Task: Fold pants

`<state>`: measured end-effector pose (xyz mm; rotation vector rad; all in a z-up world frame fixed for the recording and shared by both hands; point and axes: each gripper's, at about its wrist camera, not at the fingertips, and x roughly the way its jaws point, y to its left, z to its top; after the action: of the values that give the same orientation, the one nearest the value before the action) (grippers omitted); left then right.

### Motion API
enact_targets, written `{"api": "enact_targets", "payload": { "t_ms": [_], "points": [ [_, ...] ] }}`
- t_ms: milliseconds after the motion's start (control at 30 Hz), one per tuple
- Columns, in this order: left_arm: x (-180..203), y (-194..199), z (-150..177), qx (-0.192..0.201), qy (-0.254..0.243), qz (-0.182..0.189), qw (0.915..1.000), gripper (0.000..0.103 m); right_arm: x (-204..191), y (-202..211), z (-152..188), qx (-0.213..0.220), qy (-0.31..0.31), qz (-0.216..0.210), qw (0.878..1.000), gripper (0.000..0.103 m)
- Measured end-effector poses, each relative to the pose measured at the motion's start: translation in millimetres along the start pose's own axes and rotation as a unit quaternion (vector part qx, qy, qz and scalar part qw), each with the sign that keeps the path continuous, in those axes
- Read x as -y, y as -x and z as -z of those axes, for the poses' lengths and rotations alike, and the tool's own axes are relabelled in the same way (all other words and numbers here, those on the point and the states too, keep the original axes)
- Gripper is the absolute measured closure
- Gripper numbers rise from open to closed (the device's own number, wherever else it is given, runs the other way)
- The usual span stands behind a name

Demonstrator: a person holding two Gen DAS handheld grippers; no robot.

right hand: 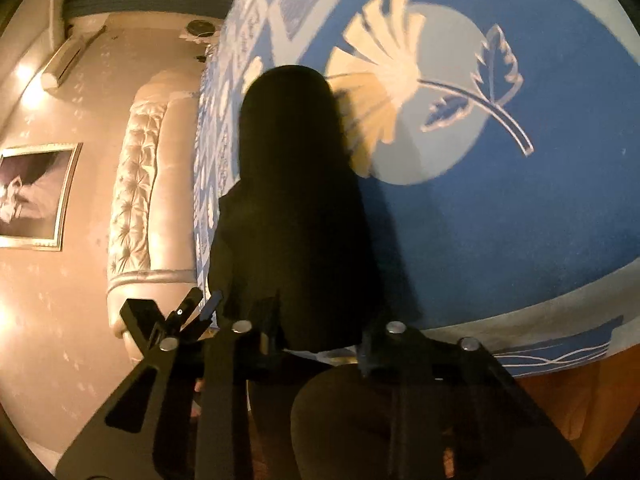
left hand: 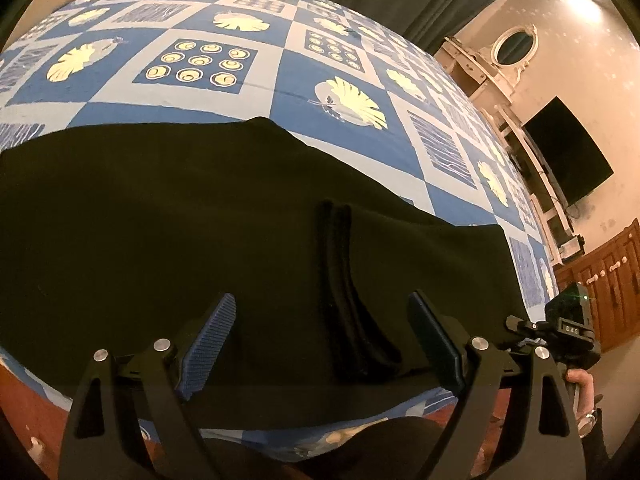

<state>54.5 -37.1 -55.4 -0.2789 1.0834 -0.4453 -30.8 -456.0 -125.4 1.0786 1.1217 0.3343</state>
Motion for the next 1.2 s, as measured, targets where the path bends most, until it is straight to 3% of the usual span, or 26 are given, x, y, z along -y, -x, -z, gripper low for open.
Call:
{"api": "enact_targets", "payload": {
  "t_ms": [100,200,300,333,367,600,833,900,967,1033,1200],
  "points": [
    [-2,0,-1,0.000,0.007,0.000,1.0000,0.017,13,-10,-3,-0.017,-0.008,0.013,1.000,0.078],
    [-4,-1,-1,-0.004,0.017,0.006,0.9998,0.017,28,-9,-2,-0.040,-0.038,-0.024,0.998,0.073],
    [-5,-1,0,-0.008,0.021,0.007,0.9997,0.017,18,6,-11,-0.031,-0.009,-0.026,0.999,0.045],
    [-4,-1,0,-0.007,0.019,0.006,0.9998,0.017,13,12,-16,-0.020,0.003,-0.030,0.999,0.031],
    [-3,-1,0,-0.006,0.017,0.005,0.9998,0.017,10,18,-20,-0.007,0.013,-0.030,0.999,0.027],
    [-1,-2,2,-0.008,0.014,0.008,0.9998,0.017,-5,-9,-72,-0.005,0.048,-0.021,0.999,0.024],
    [4,-1,2,-0.007,-0.001,0.005,1.0000,0.017,-12,-39,-105,-0.008,0.056,-0.051,0.997,0.024],
    [3,-2,3,-0.008,0.002,0.006,0.9999,0.017,-12,-39,-108,-0.007,0.061,-0.046,0.997,0.031],
    [2,-2,2,-0.011,0.007,0.008,0.9999,0.017,-7,-39,-110,-0.013,0.061,-0.029,0.998,0.060],
    [1,-2,2,-0.011,0.012,0.011,0.9998,0.017,2,-36,-109,-0.007,0.058,-0.026,0.998,0.070],
    [-2,0,2,-0.008,0.019,0.010,0.9997,0.017,25,-32,-106,0.031,0.014,-0.038,0.999,0.080]
  ]
}}
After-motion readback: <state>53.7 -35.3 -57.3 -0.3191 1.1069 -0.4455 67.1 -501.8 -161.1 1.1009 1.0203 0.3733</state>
